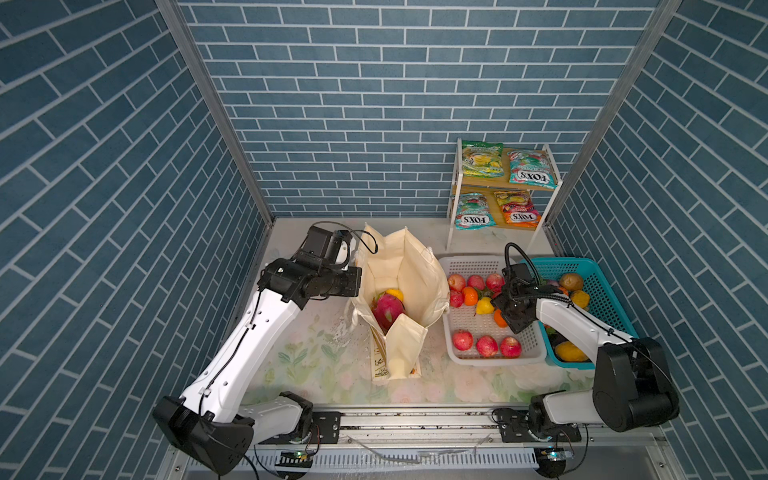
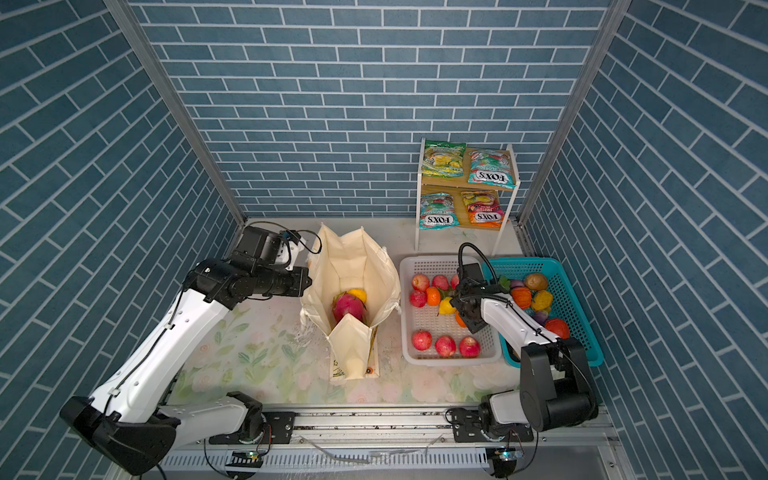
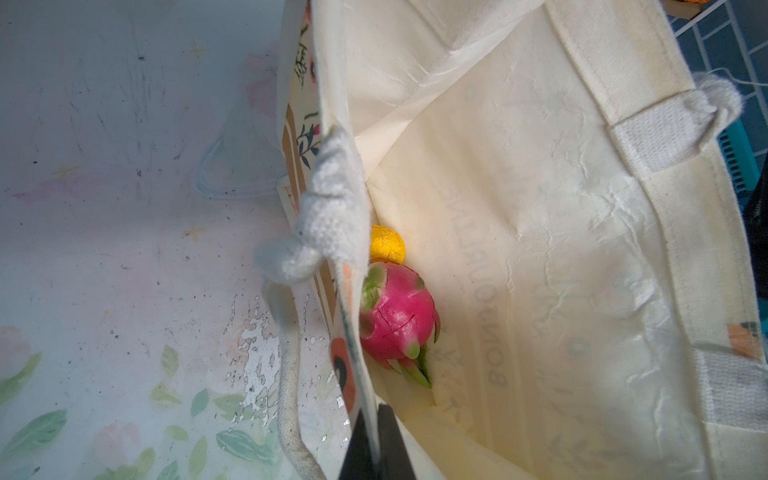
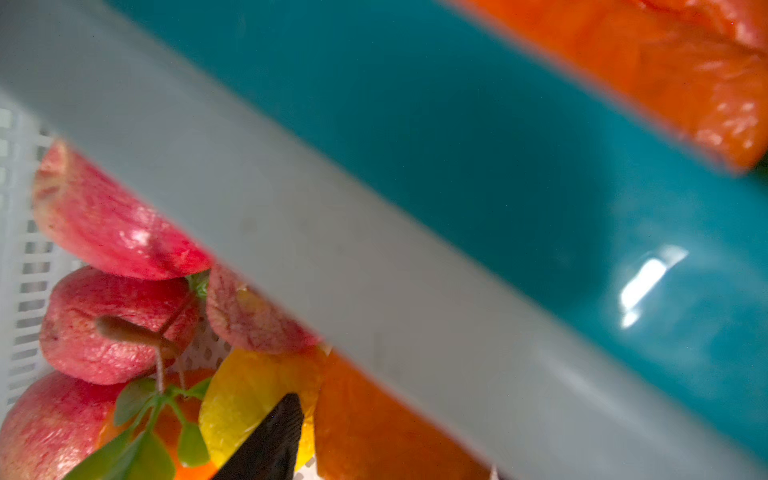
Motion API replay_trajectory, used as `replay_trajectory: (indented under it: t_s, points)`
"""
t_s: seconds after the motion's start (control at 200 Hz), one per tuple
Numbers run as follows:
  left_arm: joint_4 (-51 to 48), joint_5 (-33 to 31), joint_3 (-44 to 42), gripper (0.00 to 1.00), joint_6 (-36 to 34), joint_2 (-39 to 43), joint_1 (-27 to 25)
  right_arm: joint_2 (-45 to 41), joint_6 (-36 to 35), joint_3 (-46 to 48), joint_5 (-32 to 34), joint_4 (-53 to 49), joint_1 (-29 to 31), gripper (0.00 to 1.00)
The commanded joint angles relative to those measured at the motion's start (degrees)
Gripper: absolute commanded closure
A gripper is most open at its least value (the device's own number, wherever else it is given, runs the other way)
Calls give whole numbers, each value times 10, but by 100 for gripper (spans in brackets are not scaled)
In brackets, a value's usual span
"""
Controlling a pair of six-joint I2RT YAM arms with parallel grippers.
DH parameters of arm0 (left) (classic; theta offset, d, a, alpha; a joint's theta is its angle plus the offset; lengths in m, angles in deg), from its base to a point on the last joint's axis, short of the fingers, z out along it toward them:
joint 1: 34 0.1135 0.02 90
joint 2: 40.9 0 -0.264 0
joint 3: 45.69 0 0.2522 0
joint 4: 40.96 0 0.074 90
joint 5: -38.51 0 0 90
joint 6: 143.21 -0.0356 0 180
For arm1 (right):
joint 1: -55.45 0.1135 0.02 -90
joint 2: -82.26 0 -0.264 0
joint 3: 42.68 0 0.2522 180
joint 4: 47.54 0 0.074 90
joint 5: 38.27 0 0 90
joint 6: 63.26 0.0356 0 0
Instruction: Place the food into the grocery bag and tie it
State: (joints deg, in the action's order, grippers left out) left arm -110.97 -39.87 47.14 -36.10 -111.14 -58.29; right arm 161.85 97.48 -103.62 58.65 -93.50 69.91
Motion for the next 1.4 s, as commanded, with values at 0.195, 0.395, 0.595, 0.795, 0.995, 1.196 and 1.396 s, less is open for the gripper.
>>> replay_trajectory:
  t_s: [0.195,0.395,0.595,0.795,0.995,1.196,1.396]
  points:
    - [9,-6,-8,100,-7,4,-2,-13,22,13,27,-2,-2,44]
    - [9,-5,-13,100,-4,6,-2,-67,18,2,27,-28,-2,51]
    - [9,-5,-14,100,-1,5,-2,-154,-26,-67,-20,-76,-1,52]
    - [15,0,-14,100,4,5,-2,-178,-93,-201,-82,-129,15,52]
    - [22,7,-22,100,11,6,-3,-123,-214,-356,-76,-161,134,55]
    - [19,8,-23,100,13,12,-3,-69,-328,-439,-47,-141,289,60]
    - [18,6,-22,100,13,13,-3,-6,-418,-496,-35,-142,403,62]
